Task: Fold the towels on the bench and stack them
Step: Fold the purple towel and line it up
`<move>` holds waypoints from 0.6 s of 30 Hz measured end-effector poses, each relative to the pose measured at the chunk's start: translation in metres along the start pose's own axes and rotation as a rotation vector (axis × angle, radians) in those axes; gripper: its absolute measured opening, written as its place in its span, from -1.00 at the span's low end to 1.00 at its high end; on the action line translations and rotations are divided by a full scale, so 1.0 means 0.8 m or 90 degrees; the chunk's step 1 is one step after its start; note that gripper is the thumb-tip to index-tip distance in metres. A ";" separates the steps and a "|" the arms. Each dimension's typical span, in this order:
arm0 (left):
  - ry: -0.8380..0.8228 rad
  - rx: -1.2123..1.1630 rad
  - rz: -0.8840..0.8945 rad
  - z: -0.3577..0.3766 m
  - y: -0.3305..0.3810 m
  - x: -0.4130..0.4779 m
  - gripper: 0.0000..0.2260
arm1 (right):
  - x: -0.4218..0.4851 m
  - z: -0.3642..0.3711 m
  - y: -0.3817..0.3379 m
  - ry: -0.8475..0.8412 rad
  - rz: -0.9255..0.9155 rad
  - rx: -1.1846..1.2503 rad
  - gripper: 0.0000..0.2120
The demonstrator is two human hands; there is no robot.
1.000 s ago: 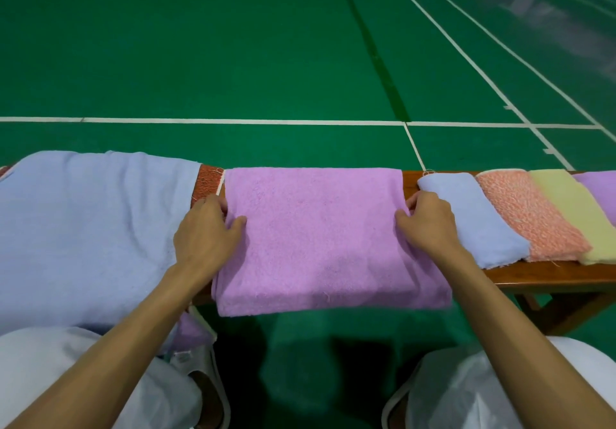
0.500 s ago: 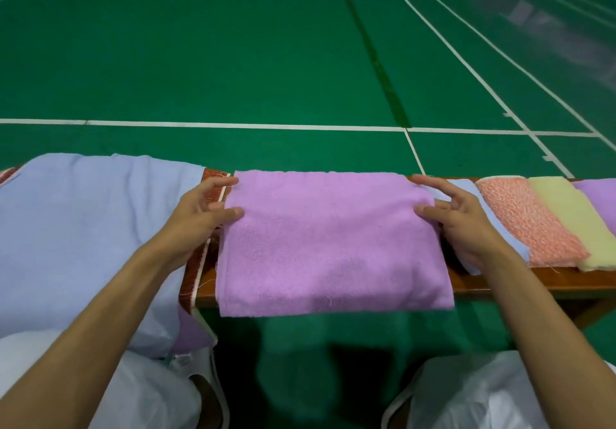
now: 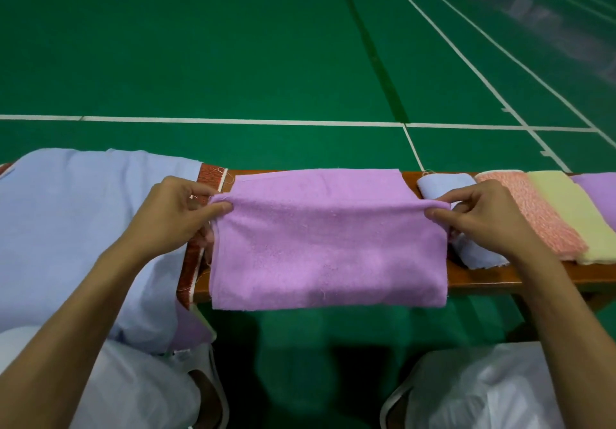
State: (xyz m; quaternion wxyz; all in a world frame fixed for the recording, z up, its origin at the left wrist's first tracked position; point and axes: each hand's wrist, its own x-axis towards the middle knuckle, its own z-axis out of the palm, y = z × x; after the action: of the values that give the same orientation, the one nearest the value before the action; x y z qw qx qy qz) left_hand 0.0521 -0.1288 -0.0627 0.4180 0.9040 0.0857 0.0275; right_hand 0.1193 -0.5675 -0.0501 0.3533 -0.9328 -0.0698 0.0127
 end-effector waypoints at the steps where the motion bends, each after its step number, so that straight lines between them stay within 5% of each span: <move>1: 0.002 0.001 -0.007 0.004 0.002 0.002 -0.85 | 0.002 0.000 -0.001 0.001 0.006 -0.011 -0.96; 8: 0.001 -0.275 -0.023 0.012 0.028 0.023 -0.87 | 0.022 0.007 -0.034 0.141 0.054 0.339 -0.94; 12: 0.074 -0.400 0.077 -0.004 0.045 0.028 -0.95 | 0.030 -0.005 -0.044 0.250 -0.057 0.486 -0.90; 15: 0.088 -0.471 0.119 -0.017 0.048 0.024 -0.89 | 0.021 -0.017 -0.041 0.258 -0.135 0.551 -0.85; 18: 0.049 -0.381 0.138 -0.023 0.032 0.014 -0.88 | 0.010 -0.022 -0.020 0.192 -0.141 0.501 -0.86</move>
State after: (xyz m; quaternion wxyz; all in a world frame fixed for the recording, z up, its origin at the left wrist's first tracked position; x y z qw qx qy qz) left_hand 0.0643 -0.1289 -0.0316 0.6563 0.7431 -0.0071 0.1301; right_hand 0.1263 -0.5660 -0.0259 0.6876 -0.7052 -0.1072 -0.1358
